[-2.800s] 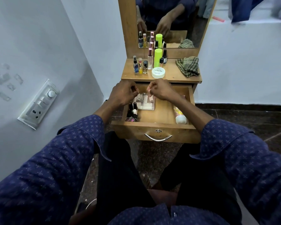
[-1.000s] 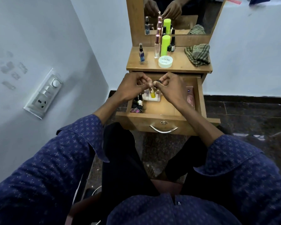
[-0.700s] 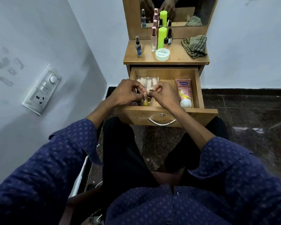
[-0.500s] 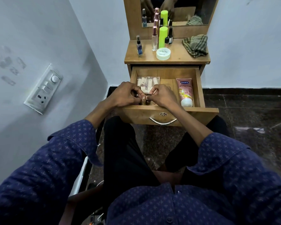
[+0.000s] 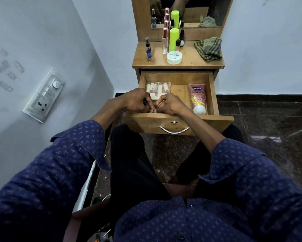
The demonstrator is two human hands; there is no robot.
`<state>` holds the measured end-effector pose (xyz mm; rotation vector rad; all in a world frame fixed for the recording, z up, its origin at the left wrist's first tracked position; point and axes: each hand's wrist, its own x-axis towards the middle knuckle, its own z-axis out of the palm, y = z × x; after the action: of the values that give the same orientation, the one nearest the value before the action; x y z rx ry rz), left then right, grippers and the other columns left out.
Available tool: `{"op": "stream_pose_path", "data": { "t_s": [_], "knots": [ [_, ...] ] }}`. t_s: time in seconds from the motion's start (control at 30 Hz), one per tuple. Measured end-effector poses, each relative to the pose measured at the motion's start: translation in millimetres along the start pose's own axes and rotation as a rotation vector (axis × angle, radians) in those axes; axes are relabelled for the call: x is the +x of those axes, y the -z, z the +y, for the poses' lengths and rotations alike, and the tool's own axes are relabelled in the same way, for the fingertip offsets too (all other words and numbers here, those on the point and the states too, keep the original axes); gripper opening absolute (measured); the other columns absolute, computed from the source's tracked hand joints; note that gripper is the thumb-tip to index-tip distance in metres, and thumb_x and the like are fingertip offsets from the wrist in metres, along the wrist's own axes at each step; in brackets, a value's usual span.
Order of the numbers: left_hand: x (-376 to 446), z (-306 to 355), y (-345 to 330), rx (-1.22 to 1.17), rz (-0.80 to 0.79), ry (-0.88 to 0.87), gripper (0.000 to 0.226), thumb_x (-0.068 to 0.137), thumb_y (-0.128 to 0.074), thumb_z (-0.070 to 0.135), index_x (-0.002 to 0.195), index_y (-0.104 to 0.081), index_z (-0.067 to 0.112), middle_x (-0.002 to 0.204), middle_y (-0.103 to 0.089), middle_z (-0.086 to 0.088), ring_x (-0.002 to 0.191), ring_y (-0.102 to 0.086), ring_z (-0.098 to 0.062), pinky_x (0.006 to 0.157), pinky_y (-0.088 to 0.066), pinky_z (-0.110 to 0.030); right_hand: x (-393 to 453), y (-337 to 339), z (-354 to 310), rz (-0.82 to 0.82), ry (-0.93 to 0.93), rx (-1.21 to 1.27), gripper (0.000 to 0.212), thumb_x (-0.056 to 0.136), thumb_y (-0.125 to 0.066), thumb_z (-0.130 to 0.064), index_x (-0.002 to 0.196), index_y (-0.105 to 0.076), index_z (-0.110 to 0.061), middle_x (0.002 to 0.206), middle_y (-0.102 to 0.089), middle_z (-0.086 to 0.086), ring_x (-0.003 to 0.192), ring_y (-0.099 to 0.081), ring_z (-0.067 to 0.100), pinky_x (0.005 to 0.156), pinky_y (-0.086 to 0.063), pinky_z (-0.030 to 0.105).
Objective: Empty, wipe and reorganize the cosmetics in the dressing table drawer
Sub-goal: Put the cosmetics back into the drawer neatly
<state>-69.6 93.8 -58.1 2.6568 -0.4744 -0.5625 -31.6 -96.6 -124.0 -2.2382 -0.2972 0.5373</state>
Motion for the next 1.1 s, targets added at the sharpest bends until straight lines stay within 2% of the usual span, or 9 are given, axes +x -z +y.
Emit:
{"op": "stream_pose_path", "data": {
  "t_s": [0.1, 0.17, 0.33, 0.47, 0.57, 0.73, 0.87, 1.0, 1.1],
  "knots": [
    [2, -1, 0, 0.007, 0.007, -0.010, 0.025, 0.087, -0.080, 0.012, 0.106, -0.085, 0.028, 0.092, -0.072, 0.017, 0.086, -0.064, -0.003, 0.079, -0.050, -0.025, 1, 4, 0, -0.095, -0.016, 0.037, 0.025, 0.078, -0.089, -0.008, 0.084, -0.069, -0.022, 0.095, -0.078, 0.007, 0.094, -0.072, 0.020, 0.097, -0.058, 0.042],
    [3, -4, -3, -0.012, 0.050, -0.019, 0.018, 0.089, -0.081, 0.018, 0.104, -0.085, 0.026, 0.093, -0.076, 0.013, 0.086, -0.067, -0.005, 0.080, -0.053, -0.028, 2, 5, 0, -0.130, -0.028, 0.049, 0.023, 0.081, -0.082, 0.001, 0.086, -0.070, -0.018, 0.092, -0.076, 0.007, 0.091, -0.070, 0.021, 0.096, -0.057, 0.043],
    [0, -7, -7, -0.042, 0.166, 0.006, 0.018, 0.089, -0.078, 0.008, 0.100, -0.085, 0.020, 0.093, -0.080, 0.005, 0.088, -0.072, -0.011, 0.084, -0.056, -0.030, 8, 3, 6, -0.158, -0.026, 0.071, 0.028, 0.088, -0.064, 0.013, 0.087, -0.071, -0.014, 0.087, -0.074, 0.005, 0.095, -0.074, 0.027, 0.094, -0.058, 0.043],
    [-2, -8, -7, -0.076, 0.195, 0.026, 0.017, 0.088, -0.079, 0.008, 0.099, -0.085, 0.019, 0.091, -0.080, 0.003, 0.085, -0.073, -0.010, 0.085, -0.058, -0.032, 2, 6, 7, -0.195, -0.023, 0.147, 0.025, 0.092, -0.060, 0.018, 0.107, -0.071, 0.001, 0.086, -0.071, 0.006, 0.078, -0.067, 0.011, 0.066, -0.057, 0.018],
    [-2, -9, -9, -0.101, 0.213, 0.033, 0.015, 0.087, -0.080, 0.008, 0.096, -0.084, 0.019, 0.089, -0.080, 0.005, 0.084, -0.074, -0.008, 0.087, -0.060, -0.034, -1, 5, 5, -0.198, -0.042, 0.179, 0.027, 0.093, -0.058, 0.019, 0.110, -0.070, 0.002, 0.087, -0.070, 0.007, 0.076, -0.067, 0.011, 0.057, -0.054, 0.015],
    [4, -11, -13, -0.102, 0.261, 0.058, 0.013, 0.087, -0.081, 0.012, 0.093, -0.084, 0.024, 0.089, -0.080, 0.007, 0.083, -0.074, -0.007, 0.087, -0.061, -0.039, 4, 4, 8, -0.197, -0.092, 0.141, 0.044, 0.091, -0.038, 0.020, 0.111, -0.071, -0.001, 0.108, -0.075, 0.018, 0.097, -0.070, 0.027, 0.066, -0.048, 0.030],
    [6, -10, -16, -0.107, 0.303, 0.077, 0.014, 0.088, -0.078, 0.011, 0.093, -0.082, 0.024, 0.090, -0.079, 0.006, 0.084, -0.073, -0.009, 0.087, -0.060, -0.038, 6, 2, 9, -0.165, -0.084, 0.156, 0.042, 0.088, -0.041, 0.023, 0.090, -0.071, -0.007, 0.098, -0.074, 0.017, 0.099, -0.071, 0.033, 0.093, -0.057, 0.051],
    [11, -8, -13, -0.117, 0.356, 0.094, 0.006, 0.091, -0.080, 0.018, 0.094, -0.083, 0.022, 0.093, -0.077, 0.005, 0.082, -0.069, -0.009, 0.083, -0.059, -0.038, 4, 7, 4, -0.071, -0.065, 0.162, 0.032, 0.092, -0.052, 0.018, 0.090, -0.071, -0.008, 0.098, -0.076, 0.019, 0.085, -0.073, 0.026, 0.086, -0.062, 0.044],
    [16, -10, -14, -0.116, 0.380, 0.105, 0.005, 0.090, -0.081, 0.025, 0.094, -0.083, 0.022, 0.094, -0.078, 0.005, 0.083, -0.068, -0.012, 0.082, -0.058, -0.043, 0, 16, -4, 0.016, 0.007, 0.081, 0.028, 0.096, -0.055, 0.009, 0.091, -0.072, -0.014, 0.094, -0.078, 0.009, 0.080, -0.077, 0.023, 0.081, -0.064, 0.038]
  ]
}}
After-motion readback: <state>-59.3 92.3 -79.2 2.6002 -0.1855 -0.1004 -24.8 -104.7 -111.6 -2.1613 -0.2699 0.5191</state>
